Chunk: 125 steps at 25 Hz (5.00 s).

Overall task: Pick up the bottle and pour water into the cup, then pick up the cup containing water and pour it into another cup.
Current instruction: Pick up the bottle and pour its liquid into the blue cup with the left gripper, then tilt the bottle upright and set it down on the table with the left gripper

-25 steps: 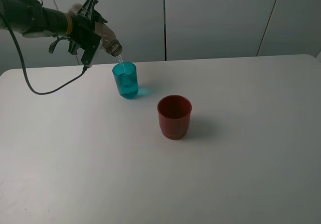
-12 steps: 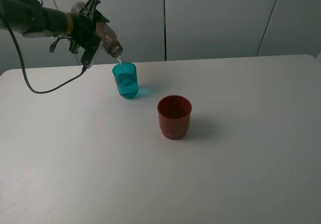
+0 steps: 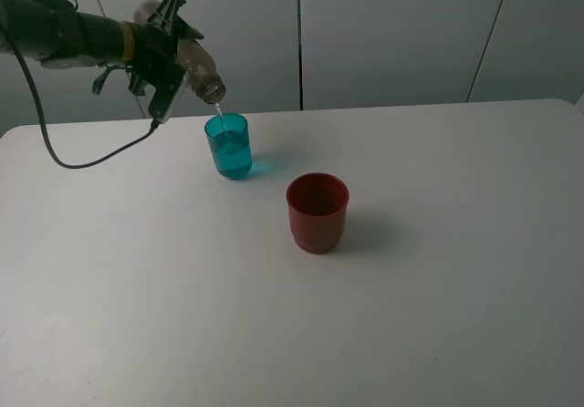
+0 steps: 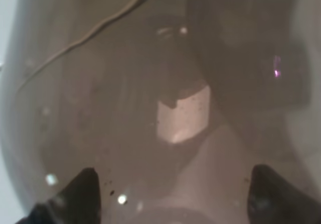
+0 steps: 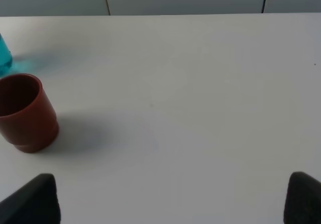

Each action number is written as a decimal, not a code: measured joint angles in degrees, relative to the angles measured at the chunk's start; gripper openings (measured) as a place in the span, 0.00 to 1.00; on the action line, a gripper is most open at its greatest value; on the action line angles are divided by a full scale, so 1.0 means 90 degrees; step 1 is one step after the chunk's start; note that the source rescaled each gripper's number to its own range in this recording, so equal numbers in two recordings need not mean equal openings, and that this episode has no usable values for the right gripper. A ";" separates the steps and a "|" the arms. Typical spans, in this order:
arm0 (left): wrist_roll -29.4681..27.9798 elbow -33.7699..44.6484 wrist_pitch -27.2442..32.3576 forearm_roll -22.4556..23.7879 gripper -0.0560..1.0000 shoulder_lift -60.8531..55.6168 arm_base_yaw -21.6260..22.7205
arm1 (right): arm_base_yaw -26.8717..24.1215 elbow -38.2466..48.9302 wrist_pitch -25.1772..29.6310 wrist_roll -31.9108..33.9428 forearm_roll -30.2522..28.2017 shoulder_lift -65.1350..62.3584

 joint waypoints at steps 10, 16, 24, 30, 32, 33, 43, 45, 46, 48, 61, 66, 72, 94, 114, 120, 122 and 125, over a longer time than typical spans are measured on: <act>0.0458 0.0000 -0.0155 -0.0048 0.07 0.0000 0.0000 | 0.0000 0.0000 0.0000 0.0000 0.0000 0.0000; 0.0577 0.0000 -0.0155 -0.0054 0.07 0.0000 0.0000 | 0.0000 0.0000 0.0000 0.0000 0.0000 0.0000; 0.0352 0.0000 -0.0407 -0.0054 0.07 0.0000 0.0000 | 0.0000 0.0000 0.0000 0.0000 0.0000 0.0000; 0.0198 0.0000 -0.0501 -0.0054 0.07 0.0000 0.0000 | 0.0000 0.0000 0.0000 0.0000 0.0000 0.0000; 0.0171 0.0000 -0.0501 -0.0054 0.07 0.0000 0.0000 | 0.0000 0.0000 0.0000 0.0000 0.0000 0.0000; 0.0116 0.0000 -0.0501 -0.0054 0.07 0.0000 0.0000 | 0.0000 0.0000 0.0000 0.0000 0.0000 0.0000; -0.1676 0.0000 -0.0501 0.0431 0.07 0.0000 0.0000 | 0.0000 0.0000 0.0000 0.0000 0.0000 0.0000; -0.2727 0.0000 -0.0501 0.0540 0.07 0.0000 0.0000 | 0.0000 0.0000 0.0000 0.0000 0.0000 0.0000; -0.3377 0.0000 -0.0501 0.0567 0.07 -0.0013 0.0000 | 0.0000 0.0000 0.0000 0.0000 0.0000 0.0000; -0.4649 0.0000 -0.0501 0.0594 0.07 -0.0084 0.0000 | 0.0000 0.0000 0.0000 0.0000 0.0000 0.0000; -1.0805 0.0391 -0.1926 0.0212 0.07 -0.0412 0.0609 | 0.0000 0.0000 0.0000 0.0000 0.0000 0.0000; -1.0569 0.1218 -0.2509 -0.0047 0.07 -0.0416 0.1059 | 0.0000 0.0000 0.0000 0.0000 0.0000 0.0000; -0.9667 0.1960 -0.3015 -0.0545 0.07 -0.0416 0.1565 | 0.0000 0.0000 0.0000 0.0000 0.0000 0.0000; -0.8184 0.2911 -0.5527 -0.2421 0.07 0.0626 0.2460 | 0.0000 0.0000 0.0000 0.0000 0.0000 0.0000; -0.7696 0.2911 -0.5138 -0.2098 0.07 0.0830 0.2460 | 0.0000 0.0000 0.0000 0.0000 0.0000 0.0000; -0.7821 0.2911 -0.5069 -0.2112 0.07 0.0830 0.2460 | 0.0000 0.0000 0.0000 0.0000 0.0000 0.0000; -0.7832 0.2911 -0.5069 -0.2121 0.07 0.0830 0.2460 | 0.0000 0.0000 0.0000 0.0000 0.0000 0.0000; -0.7832 0.2911 -0.5069 -0.2121 0.07 0.0830 0.2460 | 0.0000 0.0000 0.0000 0.0000 0.0000 0.0000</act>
